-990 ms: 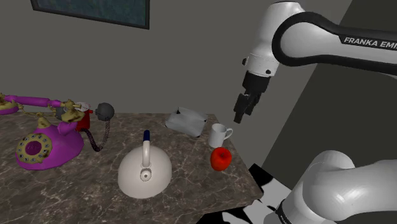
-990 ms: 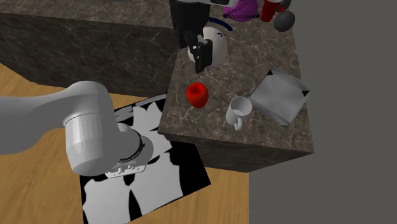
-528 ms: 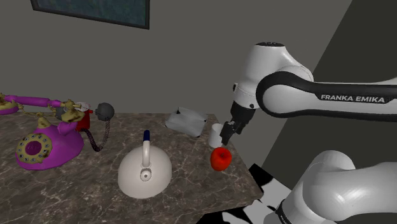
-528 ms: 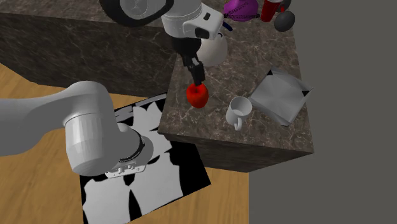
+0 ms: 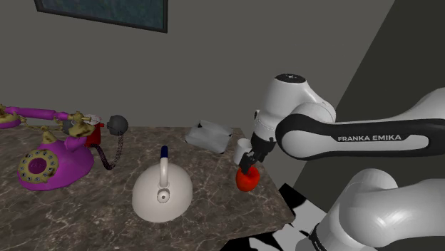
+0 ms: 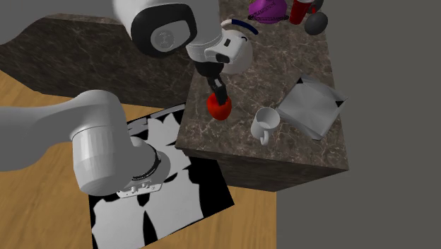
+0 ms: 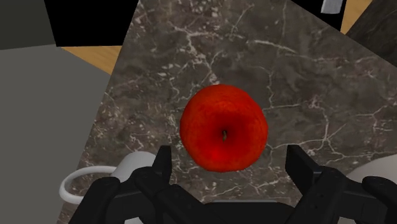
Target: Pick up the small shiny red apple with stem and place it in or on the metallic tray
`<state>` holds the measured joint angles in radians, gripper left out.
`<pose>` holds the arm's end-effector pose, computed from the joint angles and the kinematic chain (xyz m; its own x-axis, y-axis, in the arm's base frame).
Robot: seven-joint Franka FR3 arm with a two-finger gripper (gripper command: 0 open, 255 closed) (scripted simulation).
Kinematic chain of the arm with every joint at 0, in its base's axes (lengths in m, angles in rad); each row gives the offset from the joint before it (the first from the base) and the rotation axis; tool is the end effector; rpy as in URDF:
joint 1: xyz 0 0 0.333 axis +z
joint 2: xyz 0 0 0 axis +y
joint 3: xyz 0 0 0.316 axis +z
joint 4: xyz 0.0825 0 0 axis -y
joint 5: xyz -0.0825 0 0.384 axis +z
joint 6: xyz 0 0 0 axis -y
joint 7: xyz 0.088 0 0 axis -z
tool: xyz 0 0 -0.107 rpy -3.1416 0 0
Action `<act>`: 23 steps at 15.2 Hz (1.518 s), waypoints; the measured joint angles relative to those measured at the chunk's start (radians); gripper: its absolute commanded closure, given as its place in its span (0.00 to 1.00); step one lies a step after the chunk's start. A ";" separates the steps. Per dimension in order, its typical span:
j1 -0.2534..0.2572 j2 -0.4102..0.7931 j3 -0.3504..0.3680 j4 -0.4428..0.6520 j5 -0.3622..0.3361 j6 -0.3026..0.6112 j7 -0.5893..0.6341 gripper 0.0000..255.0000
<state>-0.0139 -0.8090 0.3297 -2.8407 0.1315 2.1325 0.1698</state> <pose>0.2973 0.0896 0.4047 0.9947 -0.0033 0.1025 -0.0140 -0.9945 0.1039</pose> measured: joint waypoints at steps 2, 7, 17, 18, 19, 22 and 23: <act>-0.002 0.016 0.005 -0.018 0.002 0.035 0.001 0.00; -0.003 0.024 0.007 -0.025 0.002 0.050 0.001 0.00; -0.003 0.025 0.007 -0.025 0.002 0.050 0.001 1.00; -0.003 0.025 0.007 -0.025 0.002 0.050 0.001 1.00; -0.003 0.025 0.007 -0.025 0.002 0.051 0.001 1.00; -0.004 0.007 -0.002 -0.005 -0.002 0.014 -0.004 1.00; -0.005 0.004 -0.004 0.005 -0.004 0.001 -0.005 1.00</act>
<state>-0.0192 -0.8053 0.3255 -2.8360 0.1275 2.1333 0.1646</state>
